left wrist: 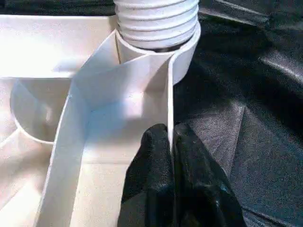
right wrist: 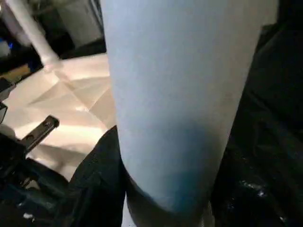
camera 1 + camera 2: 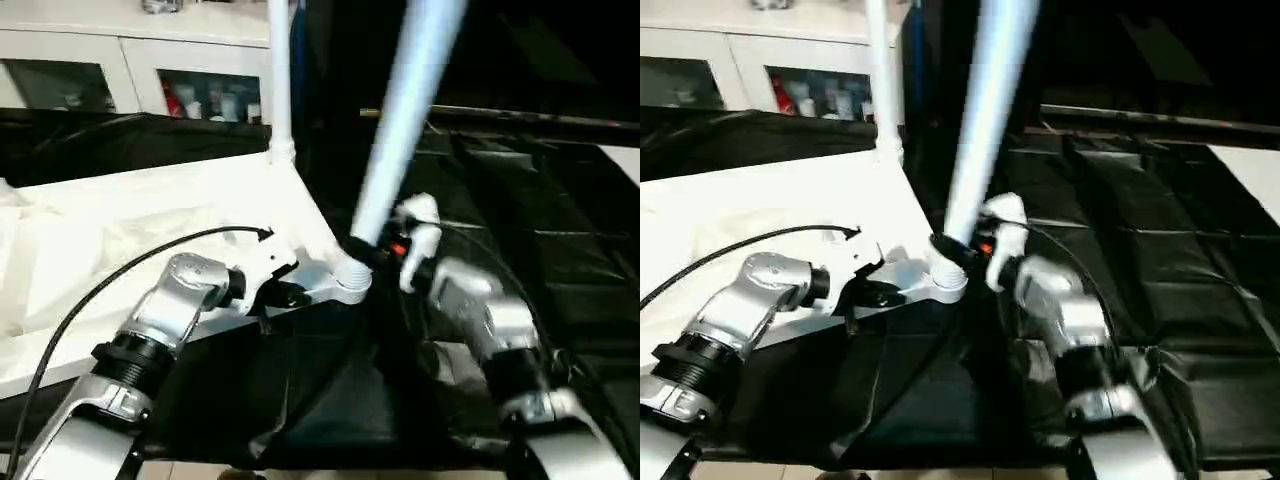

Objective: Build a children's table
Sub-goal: Insert table leg to table base

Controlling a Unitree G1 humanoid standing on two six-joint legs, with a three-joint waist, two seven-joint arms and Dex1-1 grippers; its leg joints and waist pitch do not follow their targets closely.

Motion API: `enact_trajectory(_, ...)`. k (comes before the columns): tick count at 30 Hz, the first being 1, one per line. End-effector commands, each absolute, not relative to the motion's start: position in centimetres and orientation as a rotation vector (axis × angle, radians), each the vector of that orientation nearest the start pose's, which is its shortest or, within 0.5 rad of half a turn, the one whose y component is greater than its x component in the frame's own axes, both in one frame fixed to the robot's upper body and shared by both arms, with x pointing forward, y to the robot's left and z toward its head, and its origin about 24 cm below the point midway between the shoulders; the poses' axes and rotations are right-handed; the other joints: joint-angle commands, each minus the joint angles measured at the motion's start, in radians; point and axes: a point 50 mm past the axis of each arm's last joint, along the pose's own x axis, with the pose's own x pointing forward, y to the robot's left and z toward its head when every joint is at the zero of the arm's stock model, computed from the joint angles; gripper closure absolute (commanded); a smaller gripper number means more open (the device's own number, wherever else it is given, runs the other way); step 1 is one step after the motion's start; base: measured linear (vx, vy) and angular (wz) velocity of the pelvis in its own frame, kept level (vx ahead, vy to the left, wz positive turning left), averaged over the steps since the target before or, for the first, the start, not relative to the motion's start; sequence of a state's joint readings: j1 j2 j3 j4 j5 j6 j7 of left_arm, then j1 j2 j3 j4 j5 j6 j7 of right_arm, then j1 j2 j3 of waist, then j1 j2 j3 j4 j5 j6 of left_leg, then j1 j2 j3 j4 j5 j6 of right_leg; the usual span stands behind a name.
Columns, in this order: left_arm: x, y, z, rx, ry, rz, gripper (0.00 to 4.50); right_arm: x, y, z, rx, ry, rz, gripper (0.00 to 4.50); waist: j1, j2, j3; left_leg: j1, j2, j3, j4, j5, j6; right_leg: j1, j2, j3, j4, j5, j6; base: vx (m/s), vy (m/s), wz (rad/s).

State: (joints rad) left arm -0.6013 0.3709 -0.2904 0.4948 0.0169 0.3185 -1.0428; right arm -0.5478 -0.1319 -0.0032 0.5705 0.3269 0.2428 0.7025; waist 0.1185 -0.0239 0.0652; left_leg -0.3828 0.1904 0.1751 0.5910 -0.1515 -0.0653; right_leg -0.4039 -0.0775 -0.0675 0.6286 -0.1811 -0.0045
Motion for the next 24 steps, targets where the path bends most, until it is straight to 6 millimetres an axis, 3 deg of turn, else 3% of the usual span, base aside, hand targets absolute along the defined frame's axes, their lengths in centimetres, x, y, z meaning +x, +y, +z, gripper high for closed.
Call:
enact_trajectory(1, 33.2, 13.4, 7.4, 0.306, 0.391, -1.096, 4.5, 32.3, -12.6, 2.4, 0.27, 0.354, 0.716, 2.6, 0.005, -0.001, -0.07, 0.024, 0.041, -0.017, -0.079, -0.335, -0.025, 0.036, -0.083, 0.047, -0.095, -0.373, -0.171, 0.0, 0.0, 0.0)
enact_trajectory(7, 33.2, 13.6, 7.4, 0.329, 0.399, -1.098, 4.5, 30.9, -12.4, 0.9, 0.134, 0.392, 0.763, 2.61, 0.009, 0.001, -0.07, 0.022, 0.041, -0.018, -0.082, -0.337, -0.025, 0.035, -0.08, 0.048, -0.095, -0.369, -0.163, 0.0, 0.0, 0.0)
enact_trajectory(15, 33.2, 13.5, 7.3, 0.339, 0.405, -1.102, 4.5, 30.7, -11.2, 1.4, 0.019, 0.429, 0.886, 2.61, 0.01, -0.003, -0.065, 0.024, 0.041, -0.021, -0.083, -0.371, -0.025, 0.031, -0.083, 0.048, -0.105, -0.461, -0.136, 0.0, 0.0, 0.0)
enact_trajectory(18, 33.1, 13.5, 7.3, 0.338, 0.404, -1.099, 4.5, 30.8, -11.2, 1.5, 0.041, 0.419, 0.869, 2.61, 0.01, -0.008, -0.066, 0.024, 0.041, -0.021, -0.084, -0.369, -0.022, 0.029, -0.085, 0.048, -0.106, -0.462, -0.132, 0.0, 0.0, 0.0)
enact_trajectory(24, 33.2, 13.6, 7.3, 0.338, 0.403, -1.096, 4.5, 31.6, -12.3, 1.4, 0.225, 0.429, 0.739, 2.61, 0.009, -0.006, -0.065, 0.026, 0.041, -0.023, -0.085, -0.387, -0.022, 0.027, -0.087, 0.048, -0.11, -0.487, -0.132, 0.0, 0.0, 0.0)
